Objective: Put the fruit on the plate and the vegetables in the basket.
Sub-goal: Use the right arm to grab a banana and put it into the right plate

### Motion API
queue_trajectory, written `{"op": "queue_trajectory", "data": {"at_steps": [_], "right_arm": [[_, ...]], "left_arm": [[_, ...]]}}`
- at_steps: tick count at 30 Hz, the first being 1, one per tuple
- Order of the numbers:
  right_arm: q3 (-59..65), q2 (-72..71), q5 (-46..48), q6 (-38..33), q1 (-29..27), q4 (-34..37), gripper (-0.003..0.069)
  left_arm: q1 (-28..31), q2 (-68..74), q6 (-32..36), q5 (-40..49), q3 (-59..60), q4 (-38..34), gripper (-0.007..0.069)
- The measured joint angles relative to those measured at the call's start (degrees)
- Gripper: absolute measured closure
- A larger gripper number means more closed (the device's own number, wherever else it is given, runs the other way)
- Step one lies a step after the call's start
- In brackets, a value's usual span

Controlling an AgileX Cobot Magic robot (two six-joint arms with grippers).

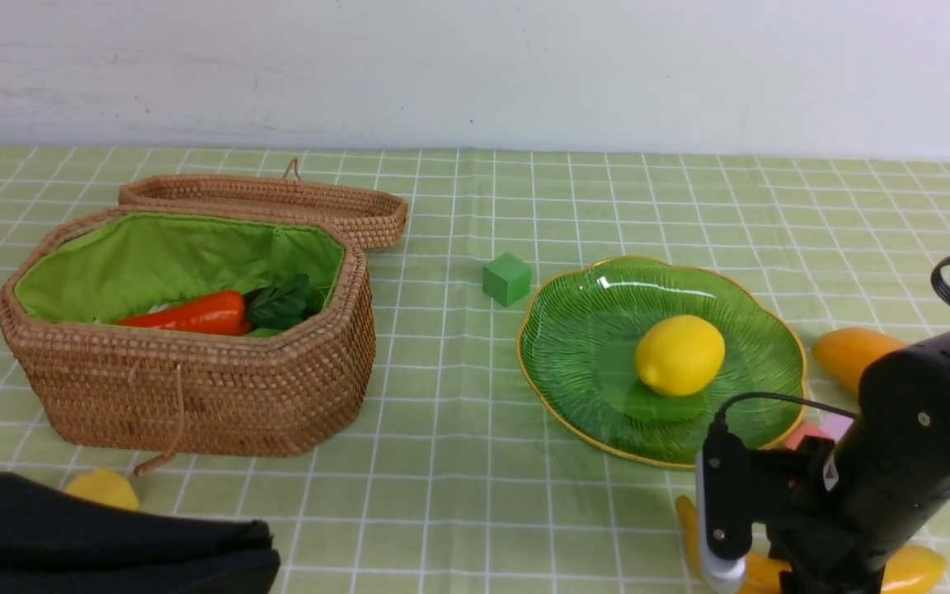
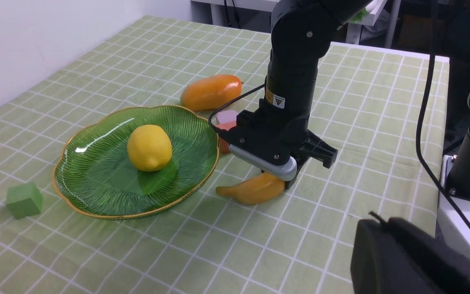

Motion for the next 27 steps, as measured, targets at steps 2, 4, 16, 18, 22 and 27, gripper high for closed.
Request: {"op": "queue_trajectory", "data": {"at_steps": [2, 4, 16, 18, 22, 27], "right_arm": [[0.0, -1.6, 1.4, 0.0, 0.0, 0.0, 0.0339], [0.0, -3.9, 3.1, 0.0, 0.0, 0.1, 0.0339], [-2.3, -19.3, 11.7, 8.0, 0.0, 13.6, 0.0339], [-4.7, -19.6, 9.3, 13.3, 0.0, 14.1, 0.0339], [-11.2, -18.0, 3.2, 23.6, 0.0, 14.4, 0.0339], [-18.6, -11.0, -1.1, 31.5, 0.0, 14.3, 0.0339]], "left_arm": [[0.0, 0.0, 0.0, 0.0, 0.0, 0.0, 0.0617], [0.0, 0.0, 0.0, 0.0, 0.0, 0.0, 0.0617], [0.0, 0.0, 0.0, -3.9, 0.0, 0.0, 0.0610], [0.0, 0.0, 0.0, -5.8, 0.0, 0.0, 0.0610], [0.0, 0.0, 0.0, -10.9, 0.0, -0.1, 0.0610], [0.0, 0.0, 0.0, -16.4, 0.0, -0.2, 0.0610]]}}
